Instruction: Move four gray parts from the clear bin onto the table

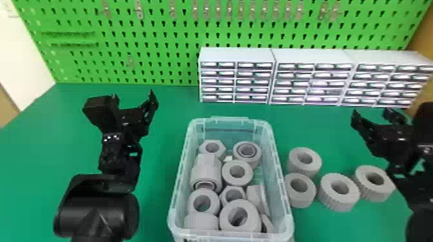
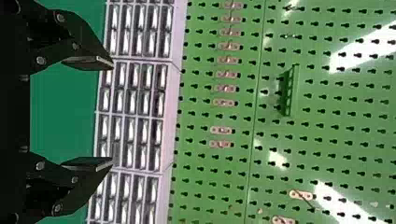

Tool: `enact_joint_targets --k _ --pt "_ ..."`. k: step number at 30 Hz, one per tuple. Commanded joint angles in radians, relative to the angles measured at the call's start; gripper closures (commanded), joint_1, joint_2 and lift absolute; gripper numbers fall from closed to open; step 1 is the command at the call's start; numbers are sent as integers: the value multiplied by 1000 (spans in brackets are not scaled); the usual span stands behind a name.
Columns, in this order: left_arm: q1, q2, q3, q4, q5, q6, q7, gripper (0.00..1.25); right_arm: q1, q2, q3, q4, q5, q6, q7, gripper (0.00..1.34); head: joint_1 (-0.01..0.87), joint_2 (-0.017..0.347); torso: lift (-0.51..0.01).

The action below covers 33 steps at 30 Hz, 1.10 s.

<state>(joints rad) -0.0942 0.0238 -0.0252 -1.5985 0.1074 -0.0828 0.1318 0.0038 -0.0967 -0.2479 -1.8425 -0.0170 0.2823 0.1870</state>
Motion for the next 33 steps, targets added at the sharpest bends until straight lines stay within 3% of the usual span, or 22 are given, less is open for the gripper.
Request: enact_joint_targets --k 1,19,33 --pt "5 -1 10 0 11 0 0 298 -1 0 -13 0 3 0 0 529 693 72 -52" --pt "-16 -16 16 12 12 -5 -26 298 -38 -15 -37 -1 3 0 0 529 693 72 -52" --pt "-16 -25 11 45 6 -8 -41 300 -10 -15 -60 -15 0 5 0 529 693 72 -52"
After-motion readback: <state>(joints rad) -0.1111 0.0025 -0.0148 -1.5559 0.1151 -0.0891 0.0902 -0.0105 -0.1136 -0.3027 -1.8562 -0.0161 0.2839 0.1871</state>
